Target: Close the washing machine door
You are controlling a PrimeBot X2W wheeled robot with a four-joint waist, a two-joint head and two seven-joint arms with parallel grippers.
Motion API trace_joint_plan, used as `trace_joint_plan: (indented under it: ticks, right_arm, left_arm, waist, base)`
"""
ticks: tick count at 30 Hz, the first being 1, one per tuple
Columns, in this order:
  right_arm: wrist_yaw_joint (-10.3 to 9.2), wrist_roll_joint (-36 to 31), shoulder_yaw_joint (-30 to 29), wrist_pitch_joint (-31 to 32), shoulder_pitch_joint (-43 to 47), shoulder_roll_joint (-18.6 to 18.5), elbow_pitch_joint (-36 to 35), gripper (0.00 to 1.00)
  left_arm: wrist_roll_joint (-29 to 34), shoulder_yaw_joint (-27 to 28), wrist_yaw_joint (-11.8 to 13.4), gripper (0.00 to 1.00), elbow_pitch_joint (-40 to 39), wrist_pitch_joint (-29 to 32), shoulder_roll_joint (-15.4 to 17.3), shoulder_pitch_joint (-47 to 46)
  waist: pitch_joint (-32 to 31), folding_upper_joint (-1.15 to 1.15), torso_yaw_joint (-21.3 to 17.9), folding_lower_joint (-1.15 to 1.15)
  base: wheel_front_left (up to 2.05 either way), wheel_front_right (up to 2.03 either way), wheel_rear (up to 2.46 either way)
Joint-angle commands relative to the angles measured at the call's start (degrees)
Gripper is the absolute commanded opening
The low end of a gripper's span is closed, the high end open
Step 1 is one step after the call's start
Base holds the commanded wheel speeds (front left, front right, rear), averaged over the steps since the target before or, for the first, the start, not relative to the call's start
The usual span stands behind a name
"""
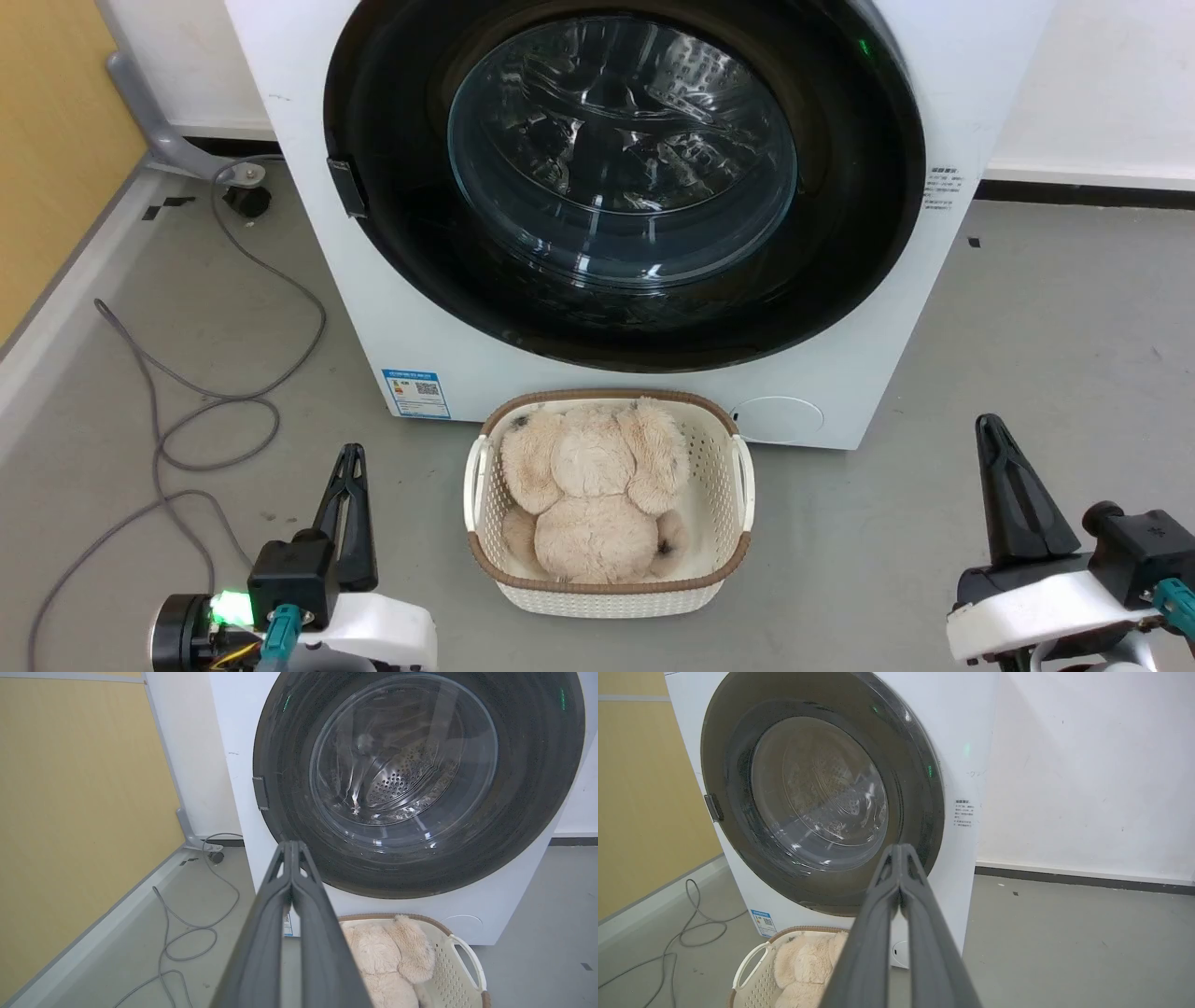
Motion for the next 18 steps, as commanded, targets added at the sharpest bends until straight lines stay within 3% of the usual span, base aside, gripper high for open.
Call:
trace_joint_plan:
  ticks: [1,18]
  right_arm:
    - [-0.01,-0.60,0.13,0.40,0.45,0.08,-0.31,0.00]
    - [-0.02,-1.37,0.72,2.29,0.67,0.11,-0.62,0.00]
  left_arm:
    - [0.14,0.26,-0.35,0.00,-0.34,0.33,-0.18,0.17]
    - [0.23,0.92,-1.62,0.00,-0.84,2.21,-0.40,0.24]
  waist:
    - [-0.02,0.00,-0.02,0.00]
    - [-0.22,0.00,-0.30,0.00]
  base:
    - [0.00,0.00,0.00]
    - [0.00,0.00,0.00]
